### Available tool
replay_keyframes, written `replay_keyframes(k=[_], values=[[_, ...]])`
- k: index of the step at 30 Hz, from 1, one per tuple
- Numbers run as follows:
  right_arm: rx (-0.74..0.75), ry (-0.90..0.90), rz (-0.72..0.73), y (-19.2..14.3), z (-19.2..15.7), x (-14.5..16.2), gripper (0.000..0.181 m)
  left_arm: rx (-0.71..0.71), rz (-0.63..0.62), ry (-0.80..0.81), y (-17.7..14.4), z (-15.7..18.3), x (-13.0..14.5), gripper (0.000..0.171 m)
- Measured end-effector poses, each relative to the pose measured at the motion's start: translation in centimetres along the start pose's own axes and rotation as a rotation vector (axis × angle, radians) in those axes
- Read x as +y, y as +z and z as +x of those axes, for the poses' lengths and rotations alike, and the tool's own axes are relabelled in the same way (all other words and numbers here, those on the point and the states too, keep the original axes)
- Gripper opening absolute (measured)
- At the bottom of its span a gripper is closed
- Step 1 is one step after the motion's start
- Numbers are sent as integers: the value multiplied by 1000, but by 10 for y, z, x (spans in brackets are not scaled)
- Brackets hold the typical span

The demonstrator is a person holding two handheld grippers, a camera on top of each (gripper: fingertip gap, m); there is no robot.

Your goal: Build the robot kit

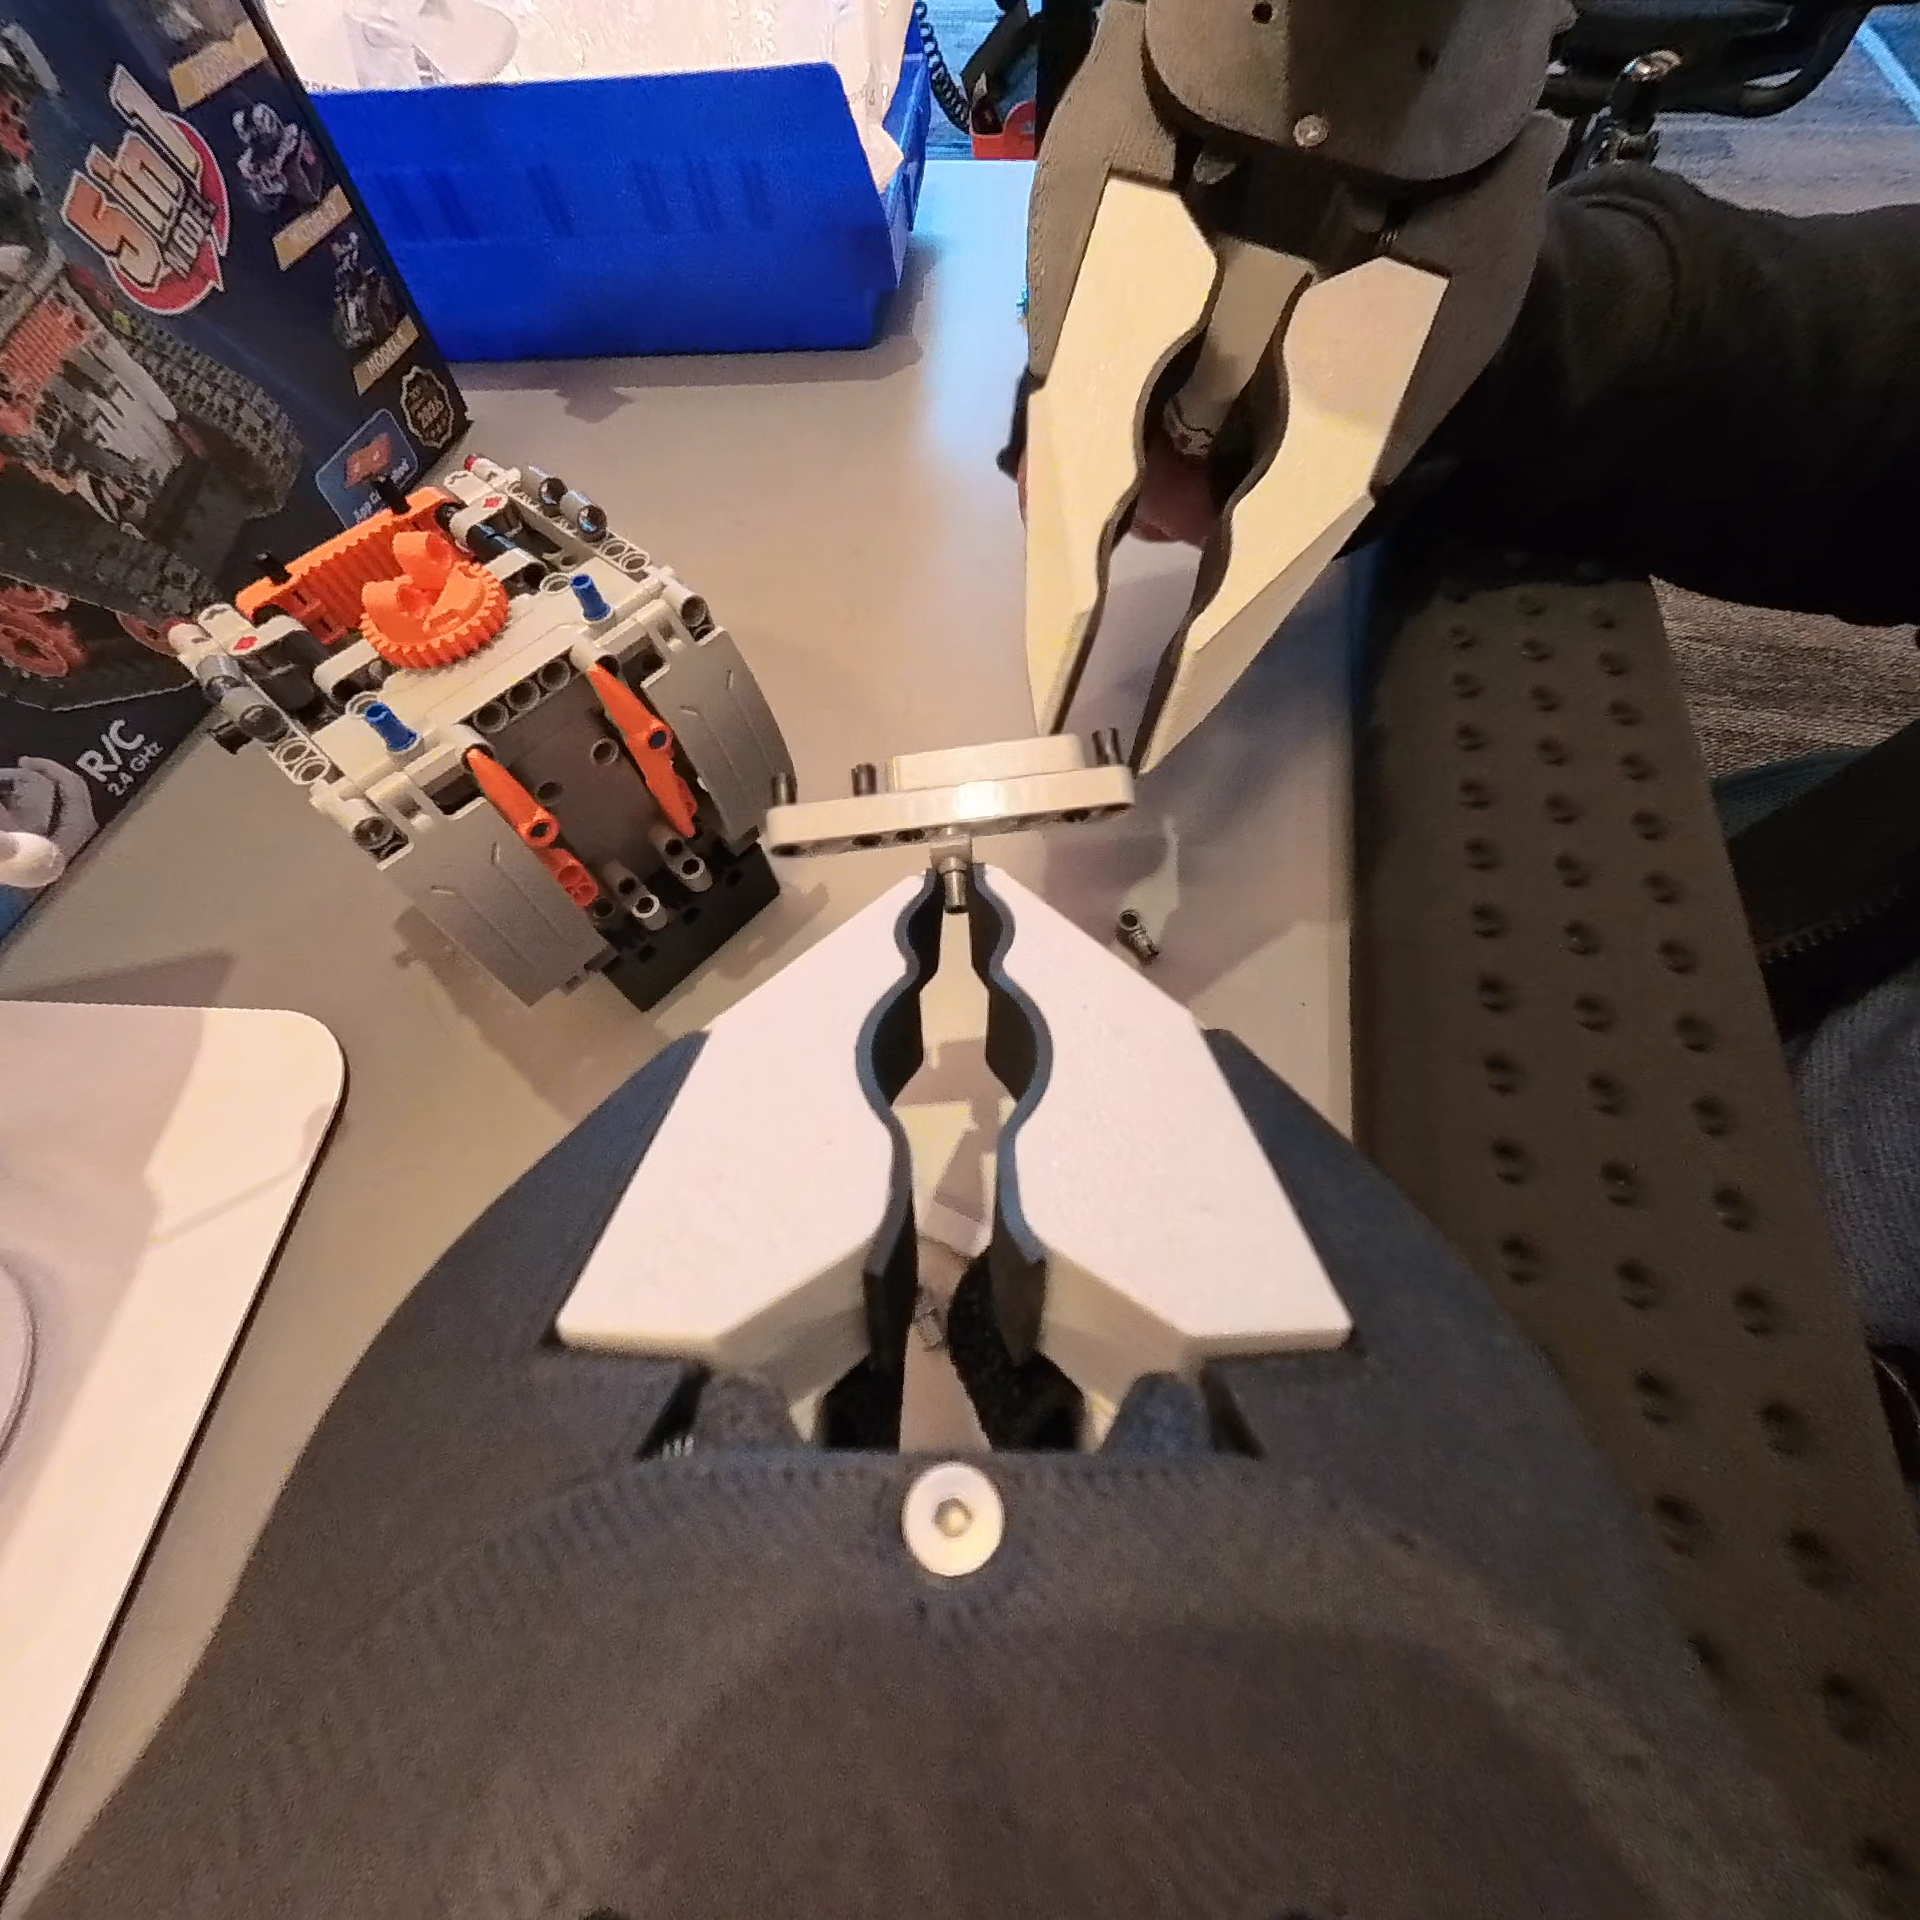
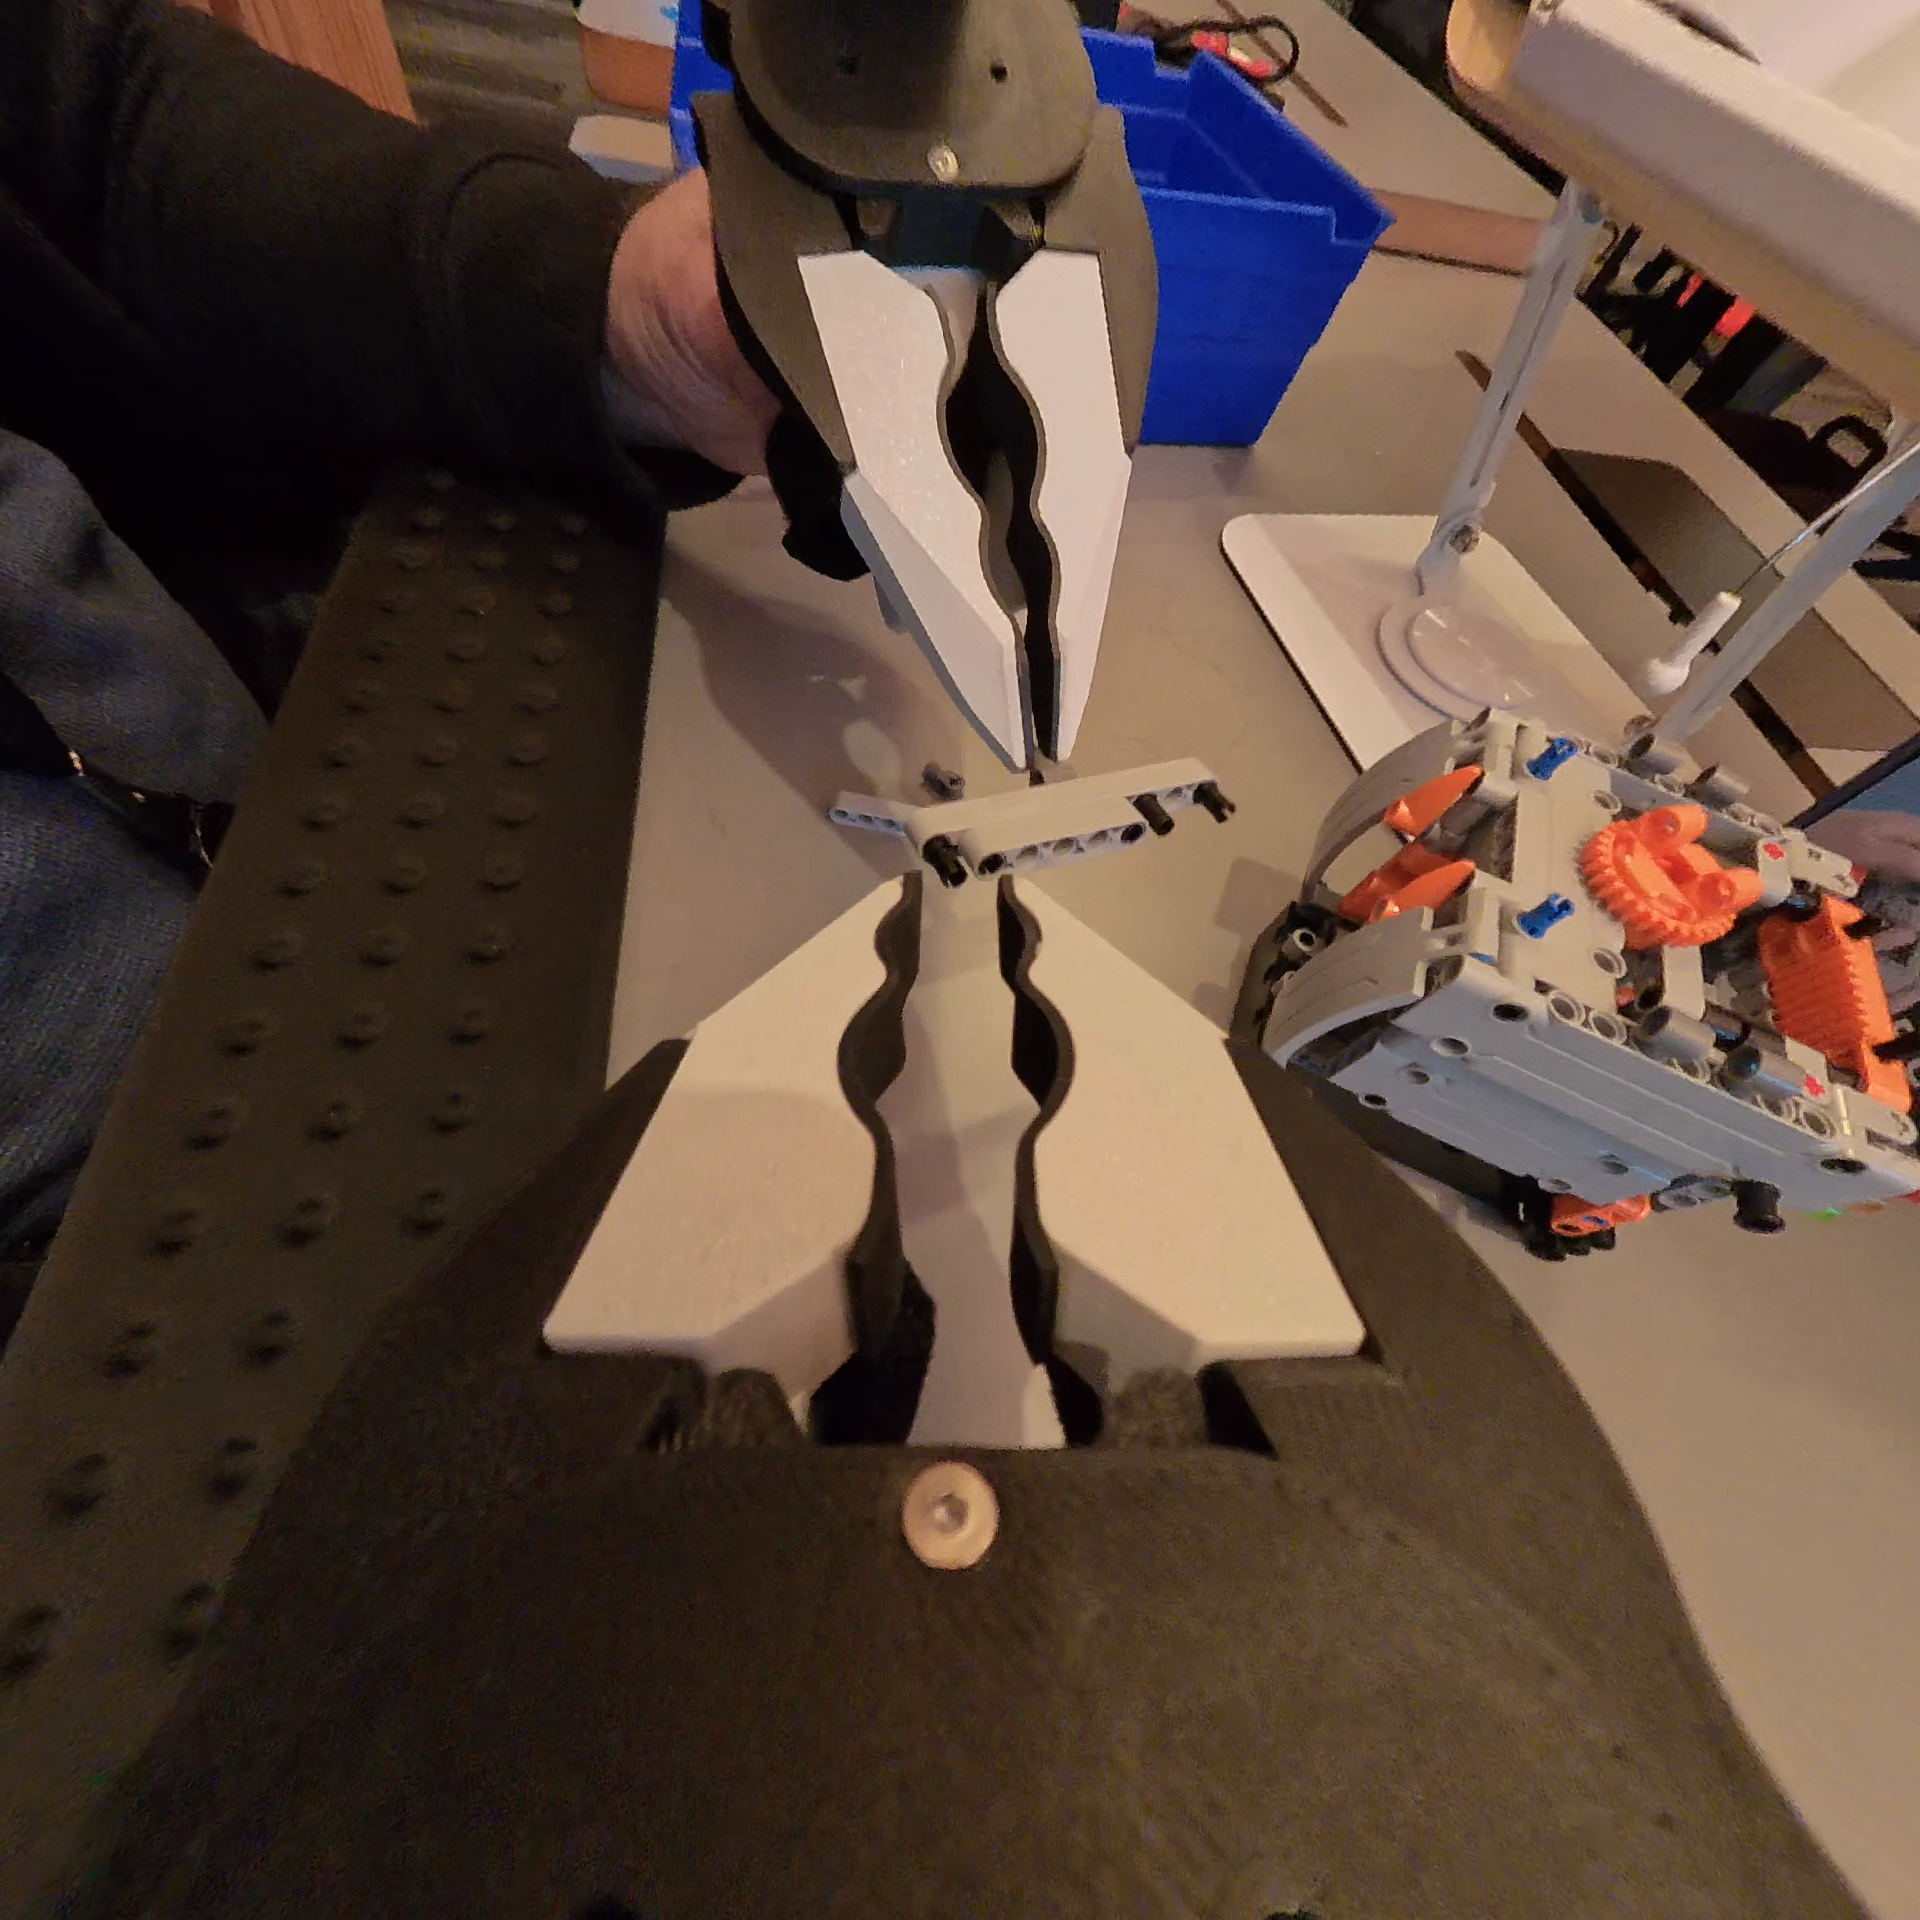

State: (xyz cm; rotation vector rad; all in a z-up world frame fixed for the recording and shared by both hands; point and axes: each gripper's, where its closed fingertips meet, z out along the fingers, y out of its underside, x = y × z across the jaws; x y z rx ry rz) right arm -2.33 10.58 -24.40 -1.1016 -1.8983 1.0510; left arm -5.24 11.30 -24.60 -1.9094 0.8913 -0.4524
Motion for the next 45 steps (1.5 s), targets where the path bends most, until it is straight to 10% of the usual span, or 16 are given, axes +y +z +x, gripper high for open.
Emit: replay_keyframes(k=[45], values=[[107,-185,68,-4,-4,-24,1,224,62,-240,-3,9,-1,2]])
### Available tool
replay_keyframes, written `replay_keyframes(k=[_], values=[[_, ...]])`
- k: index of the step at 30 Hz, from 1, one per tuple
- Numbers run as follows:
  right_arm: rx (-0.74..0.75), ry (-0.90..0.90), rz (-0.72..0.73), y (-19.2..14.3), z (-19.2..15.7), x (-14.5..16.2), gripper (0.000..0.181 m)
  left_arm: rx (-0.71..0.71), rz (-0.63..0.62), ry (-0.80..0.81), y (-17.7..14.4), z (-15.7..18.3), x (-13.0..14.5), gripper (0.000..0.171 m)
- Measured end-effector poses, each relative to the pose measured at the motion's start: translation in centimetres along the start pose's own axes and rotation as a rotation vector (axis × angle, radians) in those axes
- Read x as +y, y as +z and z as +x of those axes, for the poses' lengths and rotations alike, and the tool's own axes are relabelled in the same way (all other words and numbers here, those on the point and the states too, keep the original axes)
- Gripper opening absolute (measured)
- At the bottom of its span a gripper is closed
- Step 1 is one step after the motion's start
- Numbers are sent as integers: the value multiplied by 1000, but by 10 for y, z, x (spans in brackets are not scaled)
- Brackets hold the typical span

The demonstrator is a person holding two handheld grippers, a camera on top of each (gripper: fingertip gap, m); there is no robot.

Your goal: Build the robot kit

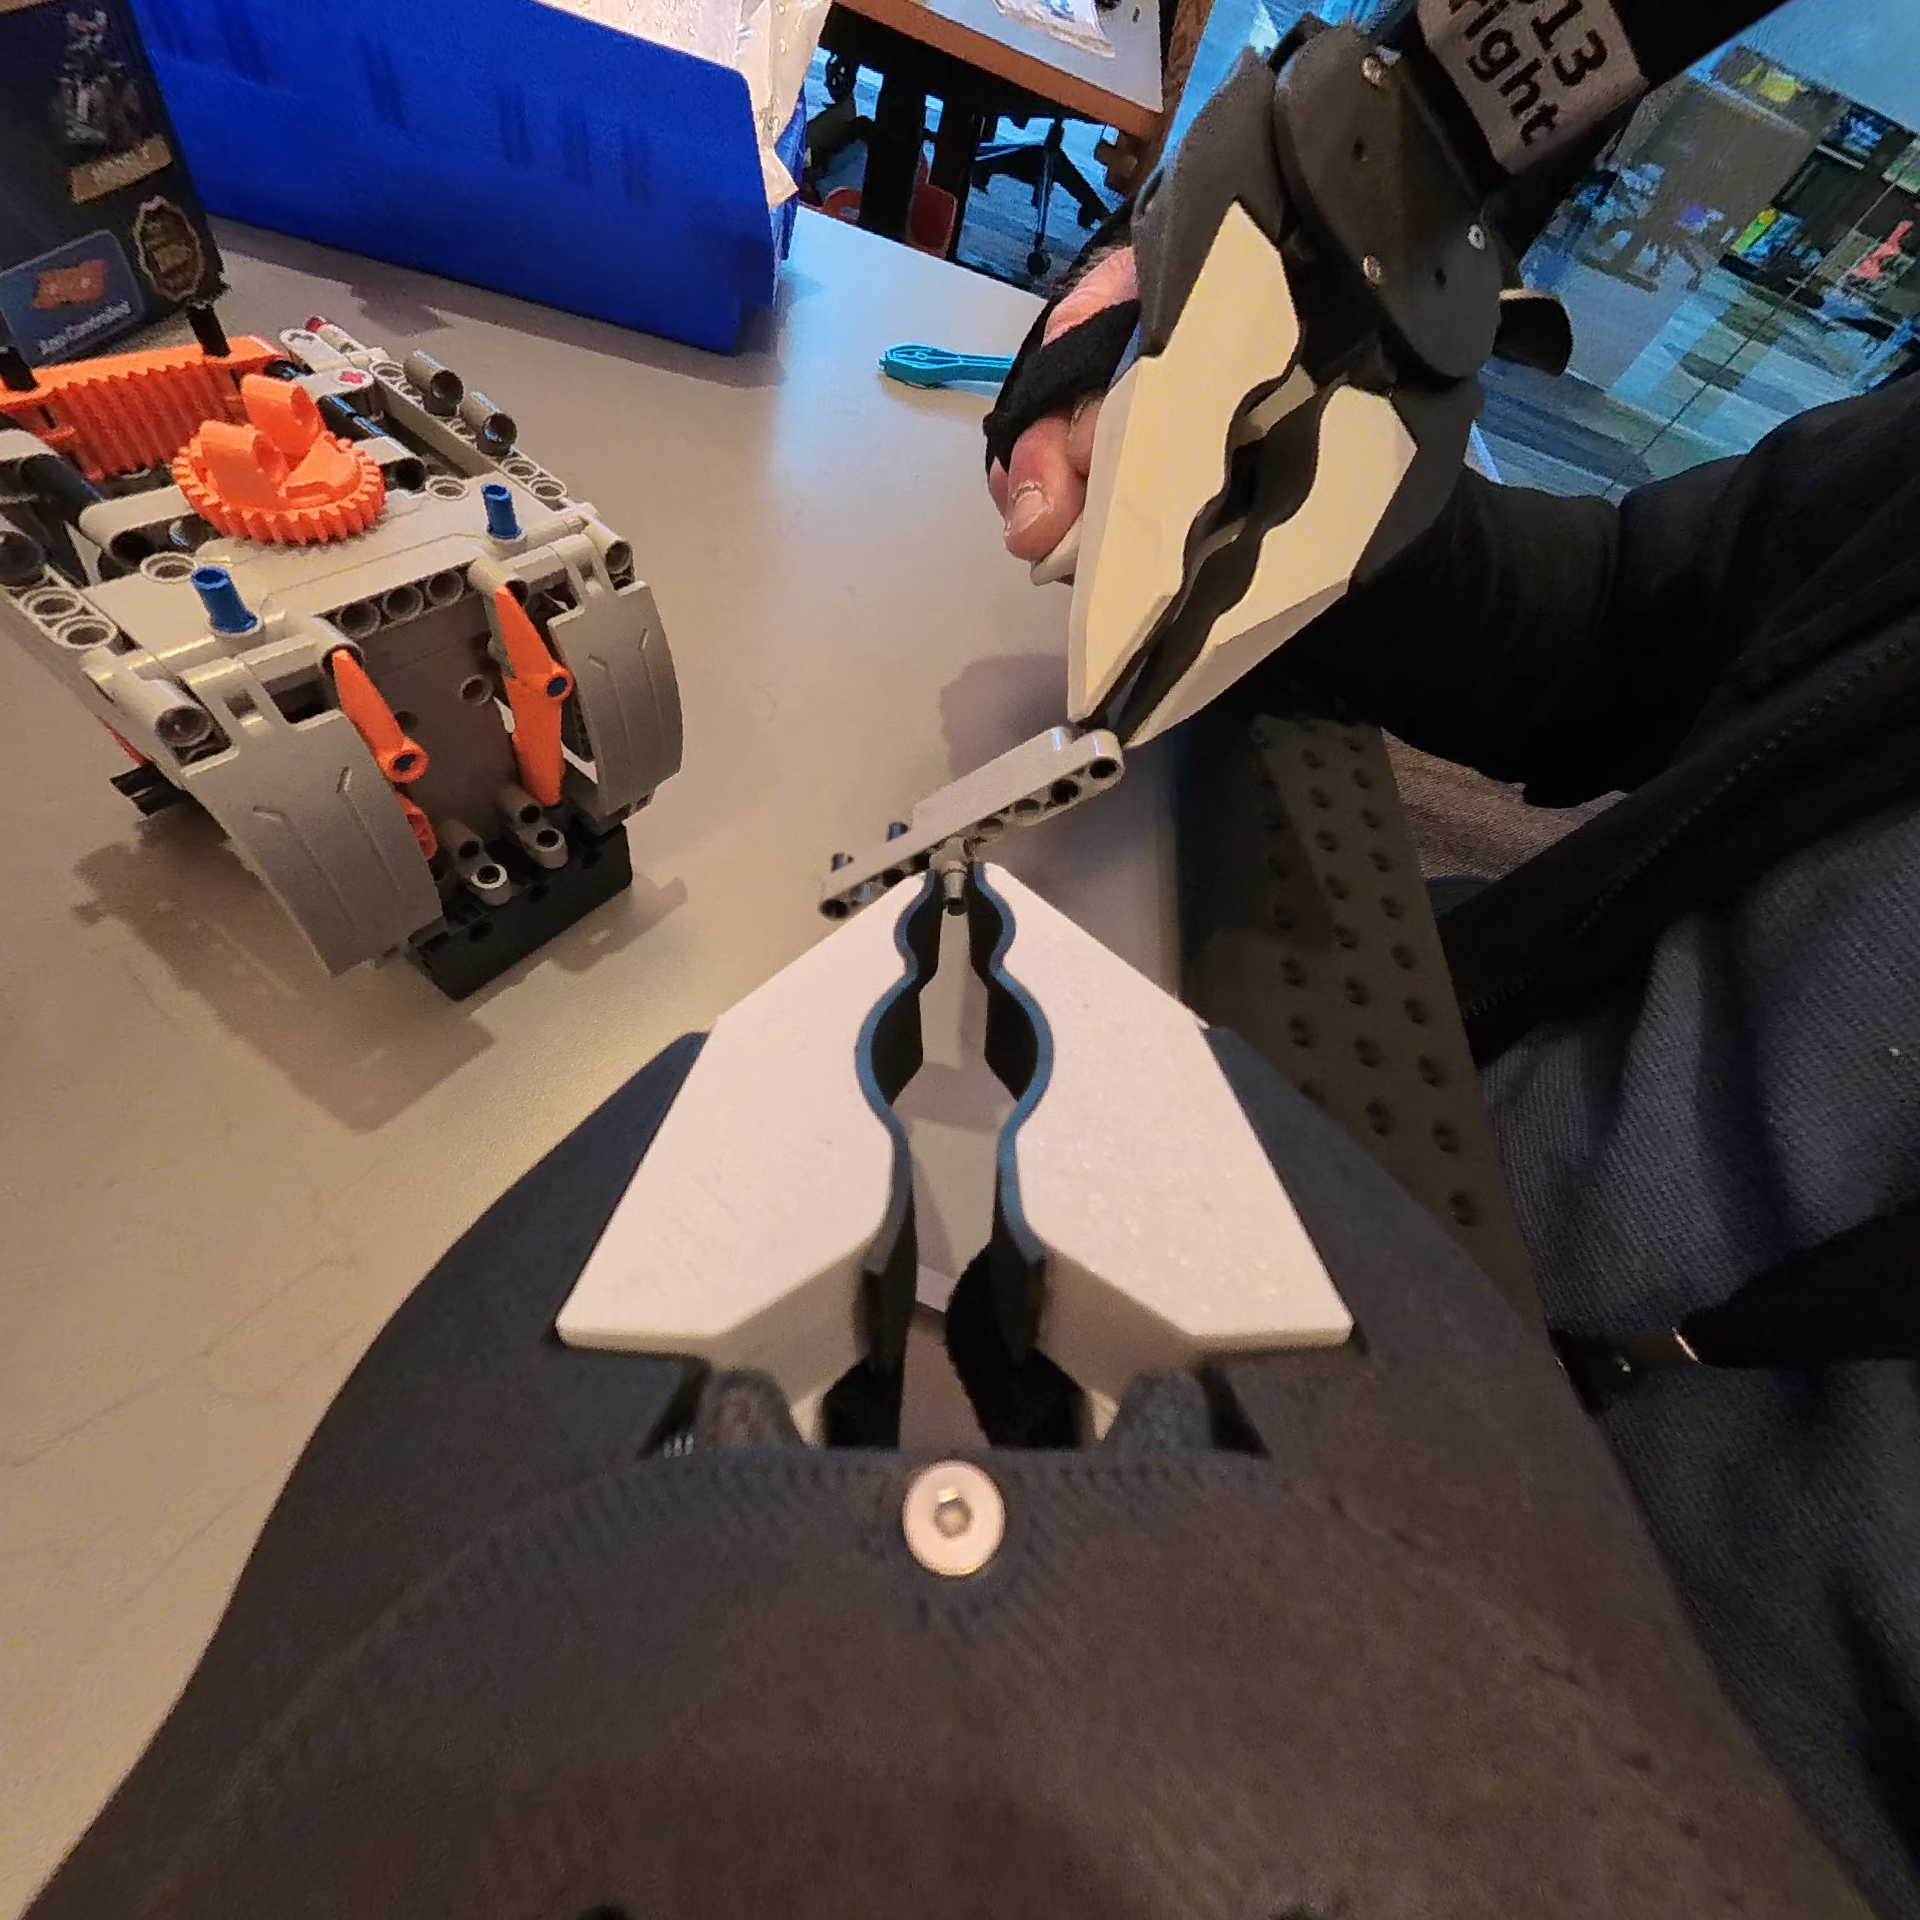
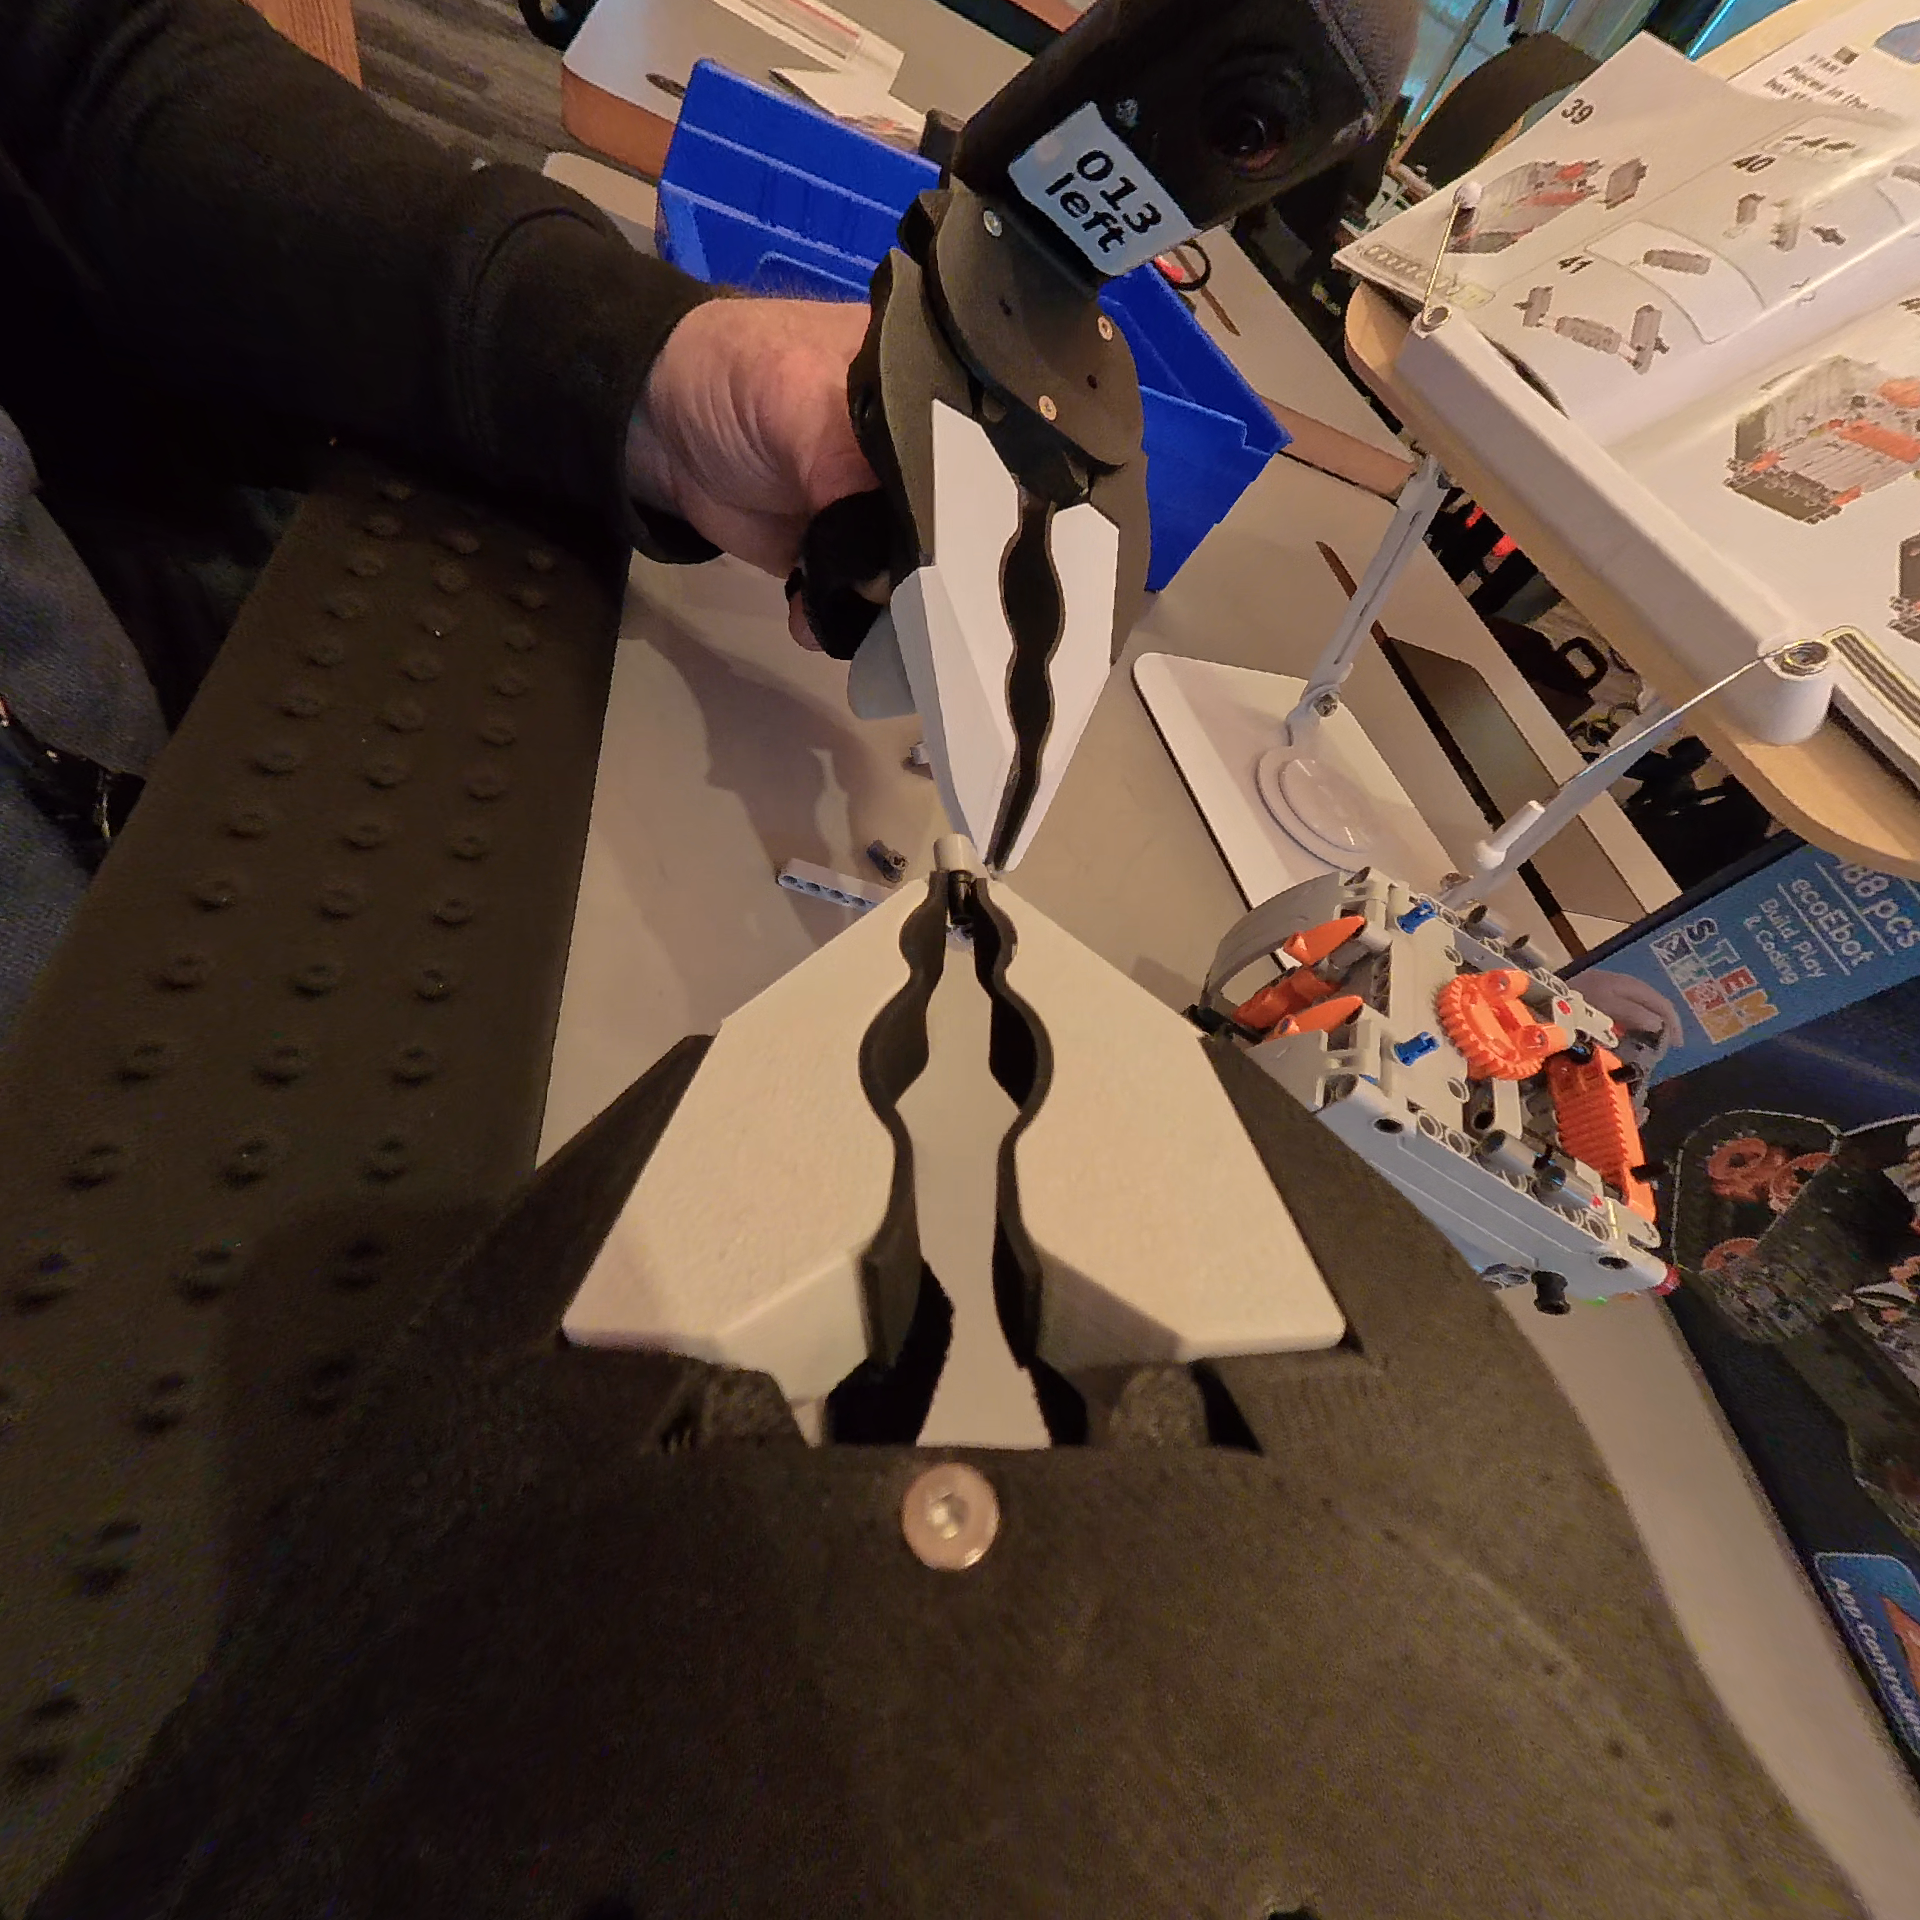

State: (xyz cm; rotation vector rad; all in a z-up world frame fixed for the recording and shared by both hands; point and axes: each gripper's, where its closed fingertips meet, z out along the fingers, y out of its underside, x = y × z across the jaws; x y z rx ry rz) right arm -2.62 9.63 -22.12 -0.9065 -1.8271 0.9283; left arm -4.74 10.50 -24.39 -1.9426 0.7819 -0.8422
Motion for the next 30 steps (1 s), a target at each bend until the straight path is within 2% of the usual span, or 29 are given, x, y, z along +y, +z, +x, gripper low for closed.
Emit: replay_keyframes(k=[12,21,30], values=[[10,82,27,-1,9,-4,0,-3,-24,27,5,2,3,3],[-51,279,82,-1,16,-5,0,24,-20,15,7,5,4,3],[-113,410,150,-6,20,-8,10,85,43,-56,4,8,-5,2]])
